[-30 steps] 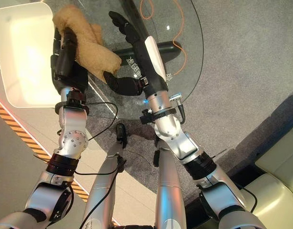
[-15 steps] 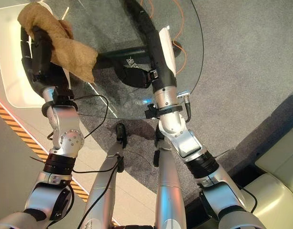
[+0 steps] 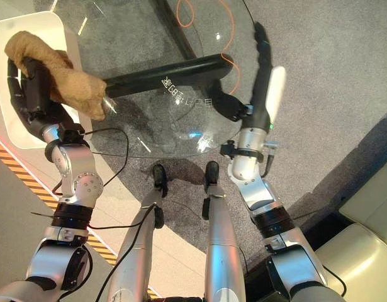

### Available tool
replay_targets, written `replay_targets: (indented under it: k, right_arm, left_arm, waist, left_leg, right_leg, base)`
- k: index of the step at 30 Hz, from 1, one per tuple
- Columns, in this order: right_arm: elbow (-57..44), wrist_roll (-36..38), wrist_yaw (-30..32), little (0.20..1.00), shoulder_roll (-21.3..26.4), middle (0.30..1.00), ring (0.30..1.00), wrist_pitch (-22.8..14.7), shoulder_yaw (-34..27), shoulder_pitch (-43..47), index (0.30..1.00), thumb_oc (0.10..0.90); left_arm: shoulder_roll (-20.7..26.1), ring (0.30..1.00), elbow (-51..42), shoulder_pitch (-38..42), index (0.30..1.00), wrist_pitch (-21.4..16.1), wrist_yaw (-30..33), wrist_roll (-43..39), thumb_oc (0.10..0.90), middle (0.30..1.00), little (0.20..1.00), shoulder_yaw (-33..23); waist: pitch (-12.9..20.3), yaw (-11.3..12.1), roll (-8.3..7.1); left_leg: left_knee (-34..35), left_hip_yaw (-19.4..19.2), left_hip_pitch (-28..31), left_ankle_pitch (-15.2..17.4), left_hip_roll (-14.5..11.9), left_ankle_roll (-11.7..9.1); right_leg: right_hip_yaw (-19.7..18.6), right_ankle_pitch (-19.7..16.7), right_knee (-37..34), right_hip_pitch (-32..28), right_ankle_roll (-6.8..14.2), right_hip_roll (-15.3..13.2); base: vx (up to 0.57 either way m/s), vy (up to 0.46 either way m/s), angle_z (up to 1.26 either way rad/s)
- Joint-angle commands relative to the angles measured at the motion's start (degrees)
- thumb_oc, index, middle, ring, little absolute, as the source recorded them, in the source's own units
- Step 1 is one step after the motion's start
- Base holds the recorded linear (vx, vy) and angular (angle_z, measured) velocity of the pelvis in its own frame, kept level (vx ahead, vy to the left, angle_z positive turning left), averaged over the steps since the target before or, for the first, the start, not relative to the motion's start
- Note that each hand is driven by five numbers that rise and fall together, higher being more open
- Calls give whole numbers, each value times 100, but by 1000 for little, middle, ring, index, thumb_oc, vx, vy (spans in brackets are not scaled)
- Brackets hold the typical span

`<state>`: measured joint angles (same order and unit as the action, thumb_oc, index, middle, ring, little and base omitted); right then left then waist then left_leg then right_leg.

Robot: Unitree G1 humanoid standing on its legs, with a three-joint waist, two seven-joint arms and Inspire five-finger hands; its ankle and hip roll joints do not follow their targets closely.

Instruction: Wipe the table with a cloth and put it in the basket.

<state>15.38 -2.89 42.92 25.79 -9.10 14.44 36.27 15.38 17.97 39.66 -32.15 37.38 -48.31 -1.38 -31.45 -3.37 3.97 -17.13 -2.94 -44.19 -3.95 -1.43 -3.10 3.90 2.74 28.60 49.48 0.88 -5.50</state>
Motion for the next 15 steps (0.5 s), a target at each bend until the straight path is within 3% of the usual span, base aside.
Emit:
replay_targets:
  k: [1, 4, 9, 15]
  right_arm:
    - [-252, 310, 535, 900, 269, 900, 900, -639, -340, 93, 900, 800]
    - [431, 766, 658, 900, 370, 900, 900, -850, -405, 31, 900, 800]
    - [1529, 1244, 707, 900, 515, 900, 900, -1191, -319, 19, 900, 800]
    - [2212, 1469, 697, 900, 559, 900, 900, -1229, -155, 100, 900, 800]
  left_arm:
    - [909, 300, -298, 400, 300, -974, 111, 898, 100, 300, 200, -489]
    - [1147, 300, 104, 491, 300, -1079, 259, 842, 100, 300, 200, -522]
    - [1721, 300, 754, 914, 300, -936, 556, 645, 100, 300, 200, -420]
    - [2137, 300, 1284, 1337, 300, -846, 872, 615, 100, 300, 200, -205]
  waist:
    - [165, 13, 54]
    - [165, -7, 59]
    - [165, -53, 63]
    - [165, -89, 52]
  left_leg:
    - [-109, -192, 68, 349, 287, 53]
    - [-128, -196, 47, 367, 265, 42]
    - [-143, -221, 19, 380, 223, 44]
    - [-170, -240, -26, 399, 196, 41]
  right_leg:
    - [163, 428, -97, -165, -53, 460]
    - [142, 448, -74, -137, -68, 476]
    - [116, 458, -65, -100, -96, 495]
    - [95, 454, -83, -66, -117, 515]
  base:
    - [0, 0, 0]
    - [-6, 33, -2]
    - [-12, 19, -8]
    - [-3, 0, -1]
